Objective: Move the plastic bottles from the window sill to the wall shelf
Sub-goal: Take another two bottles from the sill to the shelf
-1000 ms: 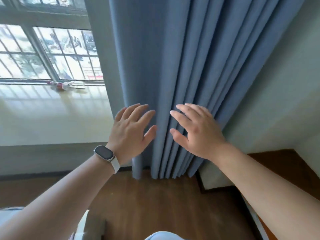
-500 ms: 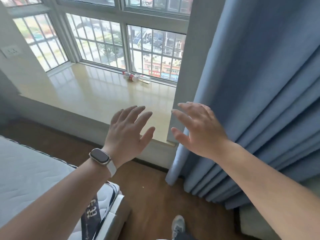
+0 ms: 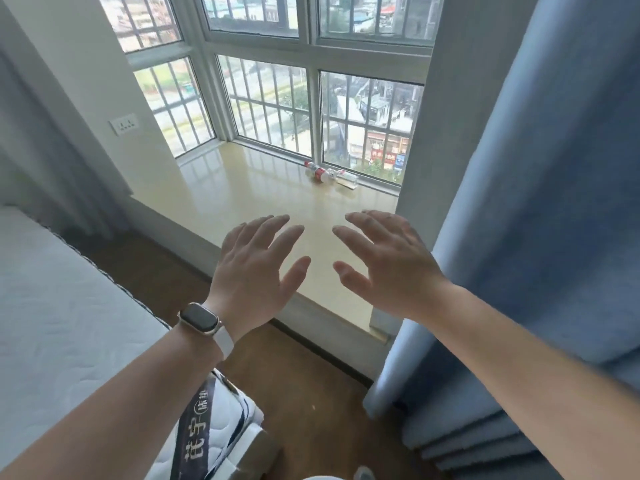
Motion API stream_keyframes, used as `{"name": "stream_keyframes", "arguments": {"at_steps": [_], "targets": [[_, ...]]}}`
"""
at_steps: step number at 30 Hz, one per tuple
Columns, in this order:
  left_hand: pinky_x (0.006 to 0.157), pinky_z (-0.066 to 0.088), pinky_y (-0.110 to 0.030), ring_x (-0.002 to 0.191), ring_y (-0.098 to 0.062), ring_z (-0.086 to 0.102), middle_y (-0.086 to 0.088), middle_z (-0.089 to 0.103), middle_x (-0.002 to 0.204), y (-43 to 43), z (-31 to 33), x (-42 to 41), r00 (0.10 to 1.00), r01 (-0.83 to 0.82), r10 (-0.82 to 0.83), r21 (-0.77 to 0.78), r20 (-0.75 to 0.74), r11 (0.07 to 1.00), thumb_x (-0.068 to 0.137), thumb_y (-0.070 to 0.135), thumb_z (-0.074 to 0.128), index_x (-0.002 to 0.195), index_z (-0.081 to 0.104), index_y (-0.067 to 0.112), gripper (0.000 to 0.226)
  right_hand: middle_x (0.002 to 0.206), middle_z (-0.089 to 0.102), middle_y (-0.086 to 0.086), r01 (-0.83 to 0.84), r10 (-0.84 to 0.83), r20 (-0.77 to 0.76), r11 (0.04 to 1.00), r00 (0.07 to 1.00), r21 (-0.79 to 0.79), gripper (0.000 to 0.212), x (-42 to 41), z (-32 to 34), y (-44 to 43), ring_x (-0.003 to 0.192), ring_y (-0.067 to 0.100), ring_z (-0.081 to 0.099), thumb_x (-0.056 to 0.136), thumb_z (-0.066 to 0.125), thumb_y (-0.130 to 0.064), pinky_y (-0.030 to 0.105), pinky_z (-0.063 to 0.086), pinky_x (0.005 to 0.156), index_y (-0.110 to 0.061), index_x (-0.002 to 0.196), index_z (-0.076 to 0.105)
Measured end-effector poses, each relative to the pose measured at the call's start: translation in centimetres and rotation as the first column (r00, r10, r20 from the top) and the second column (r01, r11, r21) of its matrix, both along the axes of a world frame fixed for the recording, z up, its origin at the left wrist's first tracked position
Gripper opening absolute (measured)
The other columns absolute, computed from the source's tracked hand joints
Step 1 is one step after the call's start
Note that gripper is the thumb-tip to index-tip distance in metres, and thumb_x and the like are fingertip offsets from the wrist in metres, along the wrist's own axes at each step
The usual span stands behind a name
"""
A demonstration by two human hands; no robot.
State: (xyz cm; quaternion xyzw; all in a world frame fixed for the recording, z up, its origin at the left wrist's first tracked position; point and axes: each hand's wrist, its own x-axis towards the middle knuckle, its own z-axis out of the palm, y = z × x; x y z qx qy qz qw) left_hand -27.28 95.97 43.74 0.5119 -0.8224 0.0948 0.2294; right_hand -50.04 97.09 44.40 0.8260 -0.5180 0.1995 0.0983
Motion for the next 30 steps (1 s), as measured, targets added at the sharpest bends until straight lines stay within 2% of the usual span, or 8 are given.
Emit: {"name": "stream_keyframes", "arguments": {"at_steps": [3, 8, 12, 20, 25, 30], "targets": [[0.109, 0.029, -0.051, 0.131, -0.028, 0.044, -0.005, 0.055, 0.14, -1.0, 0.1, -0.3, 0.999, -0.052, 0.052, -0.027, 0.005, 0.998, 0.095, 0.048, 0.046, 0.133, 0.057, 0.02, 0.049, 0.135, 0.057, 0.011, -0.073, 0.073, -0.001, 0.997, 0.997, -0.033, 0.053, -0.7, 0.4, -2.8, 0.126, 0.036, 0.049, 0.092, 0.044, -0.049, 0.047, 0.032, 0.106, -0.016, 0.13, 0.06], [0.109, 0.03, -0.053, 0.13, -0.026, 0.043, -0.003, 0.055, 0.14, -2.1, -0.5, 0.8, 0.987, -0.159, 0.159, 0.014, -0.002, 0.987, 0.095, 0.05, 0.044, 0.133, 0.057, 0.022, 0.049, 0.134, 0.059, 0.011, -0.153, 0.155, 0.037, 0.987, 0.987, -0.041, 0.052, 0.5, 0.3, -6.2, 0.125, 0.036, 0.051, 0.091, 0.046, -0.049, 0.048, 0.037, 0.104, -0.016, 0.128, 0.06], [0.106, 0.035, -0.053, 0.127, -0.029, 0.051, -0.005, 0.058, 0.136, -3.9, -0.6, 2.9, 0.982, -0.187, 0.187, -0.009, 0.003, 0.982, 0.094, 0.05, 0.046, 0.129, 0.059, 0.021, 0.047, 0.134, 0.058, 0.01, -0.202, 0.204, 0.067, 0.979, 0.977, -0.033, 0.051, 2.5, -0.2, -8.8, 0.124, 0.035, 0.05, 0.091, 0.046, -0.049, 0.047, 0.037, 0.104, -0.017, 0.128, 0.06], [0.106, 0.034, -0.054, 0.126, -0.031, 0.05, -0.006, 0.057, 0.135, -10.0, -2.2, 7.7, 0.979, -0.203, 0.204, 0.044, -0.002, 0.978, 0.094, 0.051, 0.044, 0.13, 0.058, 0.021, 0.049, 0.138, 0.056, 0.007, -0.168, 0.167, 0.018, 0.982, 0.986, 0.087, 0.053, 6.0, -1.7, -14.5, 0.128, 0.033, 0.048, 0.091, 0.042, -0.051, 0.046, 0.034, 0.107, -0.02, 0.131, 0.058], [0.107, 0.03, -0.053, 0.128, -0.031, 0.047, -0.007, 0.055, 0.139, -15.2, -2.4, 10.0, 0.987, -0.156, 0.158, 0.067, -0.031, 0.986, 0.095, 0.051, 0.043, 0.133, 0.055, 0.021, 0.05, 0.138, 0.056, 0.007, -0.094, 0.094, -0.002, 0.995, 0.996, 0.045, 0.053, 8.0, -0.3, -19.0, 0.128, 0.032, 0.047, 0.091, 0.042, -0.052, 0.045, 0.035, 0.106, -0.021, 0.132, 0.057], [0.108, 0.028, -0.052, 0.131, -0.029, 0.043, -0.006, 0.052, 0.142, -18.9, -1.8, 12.9, 0.989, -0.132, 0.136, 0.065, -0.054, 0.989, 0.095, 0.05, 0.044, 0.135, 0.053, 0.022, 0.049, 0.136, 0.057, 0.009, -0.104, 0.104, -0.06, 0.995, 0.993, -0.001, 0.052, 10.7, 0.0, -22.4, 0.126, 0.033, 0.047, 0.091, 0.043, -0.051, 0.047, 0.036, 0.105, -0.019, 0.13, 0.058]]}}
